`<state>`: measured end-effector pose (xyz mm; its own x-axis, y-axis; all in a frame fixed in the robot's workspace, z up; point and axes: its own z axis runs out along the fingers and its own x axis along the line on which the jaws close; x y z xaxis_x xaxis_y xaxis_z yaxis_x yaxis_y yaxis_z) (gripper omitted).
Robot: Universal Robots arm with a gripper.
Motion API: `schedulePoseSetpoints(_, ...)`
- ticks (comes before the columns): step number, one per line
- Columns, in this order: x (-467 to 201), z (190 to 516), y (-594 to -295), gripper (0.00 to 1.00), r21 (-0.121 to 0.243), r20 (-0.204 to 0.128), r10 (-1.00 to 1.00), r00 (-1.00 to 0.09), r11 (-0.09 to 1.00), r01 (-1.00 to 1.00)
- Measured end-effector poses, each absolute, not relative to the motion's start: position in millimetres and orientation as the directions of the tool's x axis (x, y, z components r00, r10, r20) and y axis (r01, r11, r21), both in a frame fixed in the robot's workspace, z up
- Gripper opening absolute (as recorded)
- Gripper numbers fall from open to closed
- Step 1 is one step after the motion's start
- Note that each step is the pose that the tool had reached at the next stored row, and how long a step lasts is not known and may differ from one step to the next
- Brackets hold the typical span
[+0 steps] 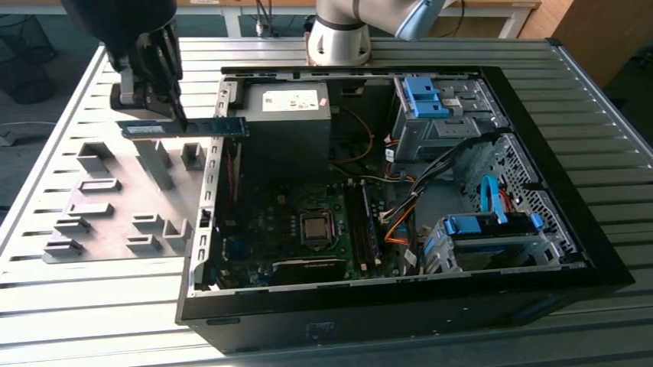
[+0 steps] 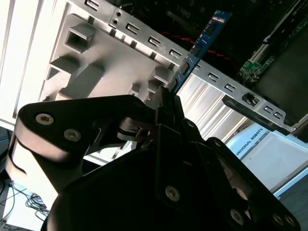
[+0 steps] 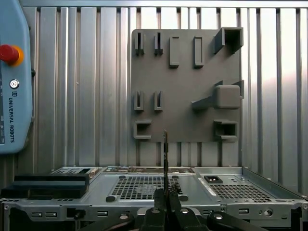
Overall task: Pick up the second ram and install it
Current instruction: 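Pick up the second ram and move it above second insertion slot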
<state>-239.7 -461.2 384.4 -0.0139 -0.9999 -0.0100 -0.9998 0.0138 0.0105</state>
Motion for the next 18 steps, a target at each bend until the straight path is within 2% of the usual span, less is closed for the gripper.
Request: schedulePoseSetpoints(18,-205,384,-461,0.14,0.011,-0.010,-1.000,-0.014,0.014,-1.000)
